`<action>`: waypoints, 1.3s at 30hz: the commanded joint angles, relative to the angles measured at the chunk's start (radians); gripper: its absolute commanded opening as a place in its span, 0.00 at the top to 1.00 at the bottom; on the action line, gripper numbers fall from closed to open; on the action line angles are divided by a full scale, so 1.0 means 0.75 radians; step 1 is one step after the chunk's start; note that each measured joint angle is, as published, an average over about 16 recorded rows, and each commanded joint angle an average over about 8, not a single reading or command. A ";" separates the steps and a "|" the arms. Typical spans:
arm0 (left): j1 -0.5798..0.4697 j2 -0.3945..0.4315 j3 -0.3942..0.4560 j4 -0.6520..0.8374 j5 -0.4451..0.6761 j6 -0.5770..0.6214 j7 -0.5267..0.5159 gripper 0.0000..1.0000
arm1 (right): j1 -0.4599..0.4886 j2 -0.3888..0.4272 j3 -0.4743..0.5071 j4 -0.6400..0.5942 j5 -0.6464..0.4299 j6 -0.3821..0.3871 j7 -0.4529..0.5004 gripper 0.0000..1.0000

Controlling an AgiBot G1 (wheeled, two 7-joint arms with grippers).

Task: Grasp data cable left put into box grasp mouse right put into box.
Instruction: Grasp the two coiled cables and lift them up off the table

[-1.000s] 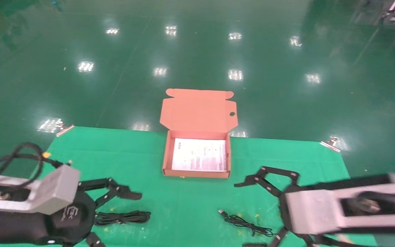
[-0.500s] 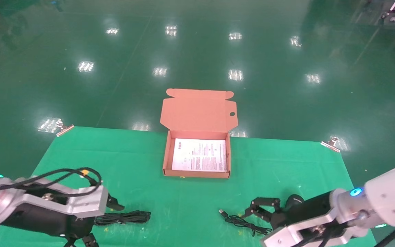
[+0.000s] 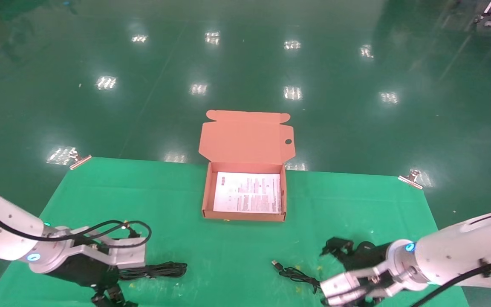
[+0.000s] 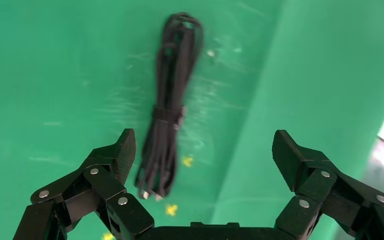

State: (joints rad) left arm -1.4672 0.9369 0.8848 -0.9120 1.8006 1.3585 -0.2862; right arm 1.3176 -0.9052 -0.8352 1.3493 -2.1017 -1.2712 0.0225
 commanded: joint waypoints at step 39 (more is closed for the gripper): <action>-0.010 0.266 -0.007 0.590 0.031 -0.285 0.215 1.00 | -0.109 -0.198 -0.016 -0.281 -0.208 0.155 0.317 1.00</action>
State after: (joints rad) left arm -1.4741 1.1366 0.8799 -0.4686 1.8240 1.1451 -0.1244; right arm 1.2362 -1.0536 -0.8471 1.1382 -2.2580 -1.1549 0.2597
